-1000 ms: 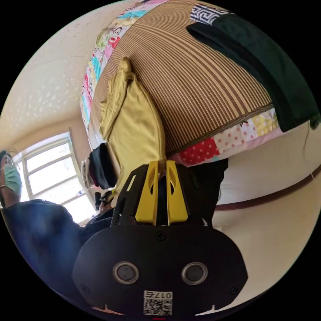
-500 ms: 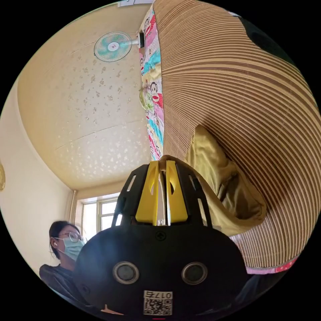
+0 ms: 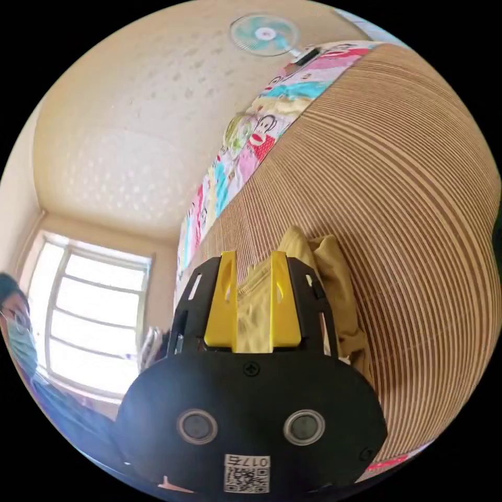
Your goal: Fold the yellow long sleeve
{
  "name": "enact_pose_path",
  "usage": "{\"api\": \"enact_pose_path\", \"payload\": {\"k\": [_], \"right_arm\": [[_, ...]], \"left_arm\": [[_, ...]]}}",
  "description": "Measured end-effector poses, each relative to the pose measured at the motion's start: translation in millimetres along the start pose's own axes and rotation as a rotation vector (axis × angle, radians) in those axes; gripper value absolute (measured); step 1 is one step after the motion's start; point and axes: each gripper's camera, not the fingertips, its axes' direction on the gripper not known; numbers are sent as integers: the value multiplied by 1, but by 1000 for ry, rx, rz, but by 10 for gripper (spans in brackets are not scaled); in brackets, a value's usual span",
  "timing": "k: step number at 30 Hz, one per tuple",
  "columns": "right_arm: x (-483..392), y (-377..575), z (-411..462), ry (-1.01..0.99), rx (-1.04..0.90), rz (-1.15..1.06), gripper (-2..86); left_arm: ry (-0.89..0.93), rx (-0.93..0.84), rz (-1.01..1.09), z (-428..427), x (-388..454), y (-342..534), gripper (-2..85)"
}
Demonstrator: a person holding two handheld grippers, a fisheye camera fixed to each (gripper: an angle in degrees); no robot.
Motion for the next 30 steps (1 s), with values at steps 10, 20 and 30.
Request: {"api": "enact_pose_path", "payload": {"k": [10,20,30], "right_arm": [[-213,144,258,113,-568,-423,131],[-337,235,425,486,-948,-658,252],[-385,276,428,738,-983,-841,132]], "left_arm": [[34,-365,-61,67,-25,78,119],[-71,-295,200,62,48,111,50],[-102,-300,284,50,82,142,50]]}}
